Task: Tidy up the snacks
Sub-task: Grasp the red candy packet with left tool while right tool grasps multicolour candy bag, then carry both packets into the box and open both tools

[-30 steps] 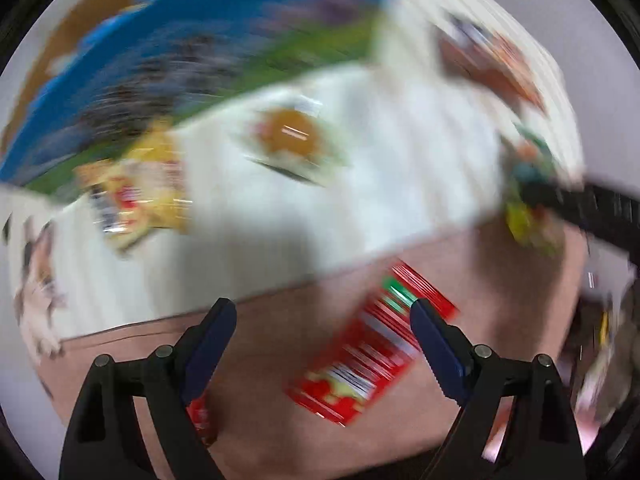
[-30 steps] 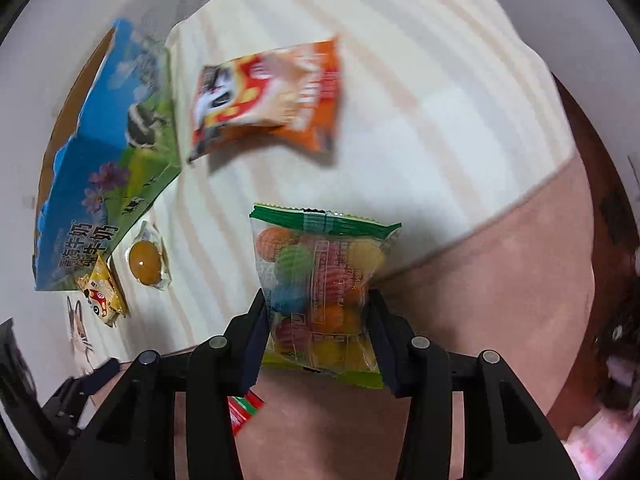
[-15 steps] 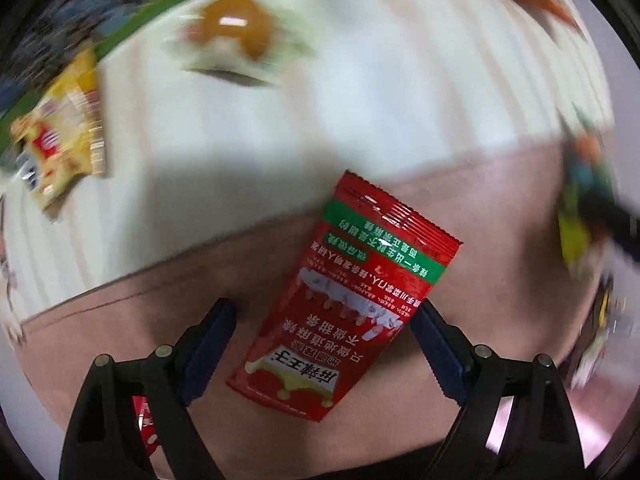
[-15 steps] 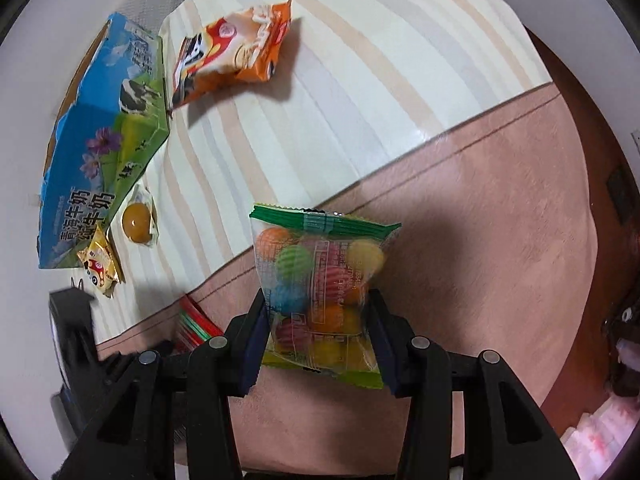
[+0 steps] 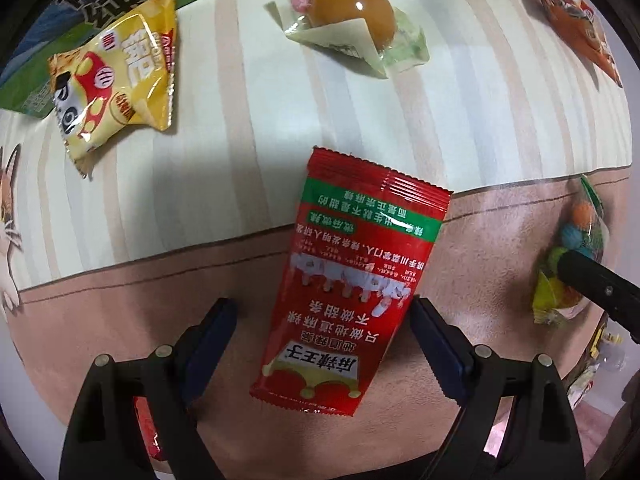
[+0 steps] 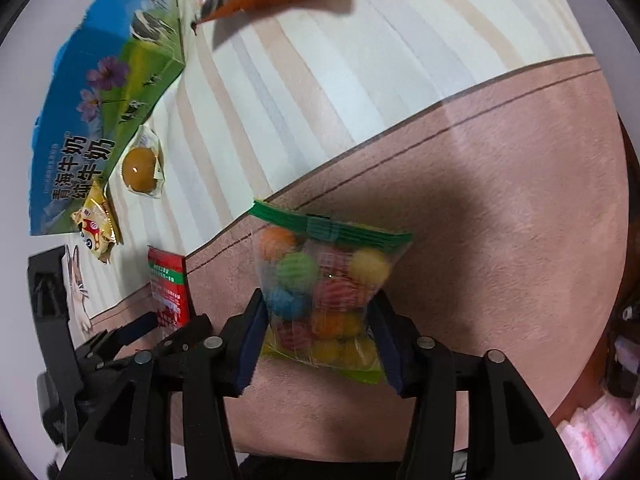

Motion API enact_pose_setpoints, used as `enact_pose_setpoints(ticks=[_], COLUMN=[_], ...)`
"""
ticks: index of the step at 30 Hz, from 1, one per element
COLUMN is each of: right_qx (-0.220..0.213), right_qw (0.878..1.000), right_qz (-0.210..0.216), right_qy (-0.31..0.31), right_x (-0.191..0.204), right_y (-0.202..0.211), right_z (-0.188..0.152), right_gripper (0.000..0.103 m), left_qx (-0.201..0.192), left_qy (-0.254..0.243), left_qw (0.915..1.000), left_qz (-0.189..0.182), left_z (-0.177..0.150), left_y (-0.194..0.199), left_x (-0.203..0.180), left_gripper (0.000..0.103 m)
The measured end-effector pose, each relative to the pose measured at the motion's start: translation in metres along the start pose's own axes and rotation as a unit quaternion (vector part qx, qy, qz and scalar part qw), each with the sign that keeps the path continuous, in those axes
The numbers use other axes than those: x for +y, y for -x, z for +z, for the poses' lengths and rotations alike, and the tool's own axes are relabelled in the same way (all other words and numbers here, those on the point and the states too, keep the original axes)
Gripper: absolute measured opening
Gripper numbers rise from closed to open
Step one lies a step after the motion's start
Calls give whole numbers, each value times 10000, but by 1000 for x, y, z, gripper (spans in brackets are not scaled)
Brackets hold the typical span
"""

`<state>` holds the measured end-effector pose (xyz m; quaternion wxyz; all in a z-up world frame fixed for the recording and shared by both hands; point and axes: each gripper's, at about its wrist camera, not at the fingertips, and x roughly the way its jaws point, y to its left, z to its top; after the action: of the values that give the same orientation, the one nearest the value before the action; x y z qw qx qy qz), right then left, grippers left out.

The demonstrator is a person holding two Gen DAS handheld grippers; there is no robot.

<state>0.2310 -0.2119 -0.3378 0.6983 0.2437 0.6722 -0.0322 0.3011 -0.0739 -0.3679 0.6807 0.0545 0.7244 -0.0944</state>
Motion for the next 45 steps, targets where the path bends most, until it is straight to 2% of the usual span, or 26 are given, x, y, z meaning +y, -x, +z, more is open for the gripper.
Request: enact_pose_setpoints(ticks=[2, 4, 7, 9, 13, 19, 24, 26, 30, 34, 39, 45], right_qx=[15, -2, -128, -241, -358, -279, -315, -404, -649, -993, -1115, -887], right_qw=[10000, 9998, 9992, 9977, 9967, 9979, 9950, 9916, 9832, 9760, 9740, 9766], right_qz=[-73, -183, -335, -541, -546, -73, 539, 784, 1166, 1089, 736, 405], right_qy=[41, 104, 192, 318, 493, 582, 782, 942, 1247, 1606, 1830, 1915], right_x=[4, 7, 13, 23, 32, 54, 93, 114, 156, 196, 244, 260], right_y=[-3, -6, -10, -15, -13, -6, 19, 36, 69, 96, 92, 75], right_z=[1, 1, -2, -7, -14, -19, -13, -4, 19, 59, 115, 157], right_gripper=[60, 60, 57, 53, 52, 51, 51, 51, 51, 51, 51, 51], left_qx=[-77, -134, -210, -252, -338, -655, -1109, -1378, -1725, -1983, -1912, -1480], left_qy=[63, 114, 214, 271, 389, 590, 888, 997, 1229, 1404, 1681, 1838], left_qw=[10000, 9998, 9995, 9993, 9984, 9943, 9844, 9792, 9698, 9649, 9641, 9708], left_qz=[3, 25, -15, -38, -227, -598, -1033, -1104, -1206, -993, -750, -434], left_z=[-6, -12, -17, -21, -27, -31, -27, -18, 6, 45, 90, 132], left_y=[1, 6, 16, 23, 49, 97, 159, 190, 225, 254, 241, 216], left_x=[4, 10, 24, 26, 32, 54, 80, 95, 128, 153, 186, 218], left_gripper=[74, 57, 51, 50, 50, 50, 50, 50, 50, 50, 50, 50])
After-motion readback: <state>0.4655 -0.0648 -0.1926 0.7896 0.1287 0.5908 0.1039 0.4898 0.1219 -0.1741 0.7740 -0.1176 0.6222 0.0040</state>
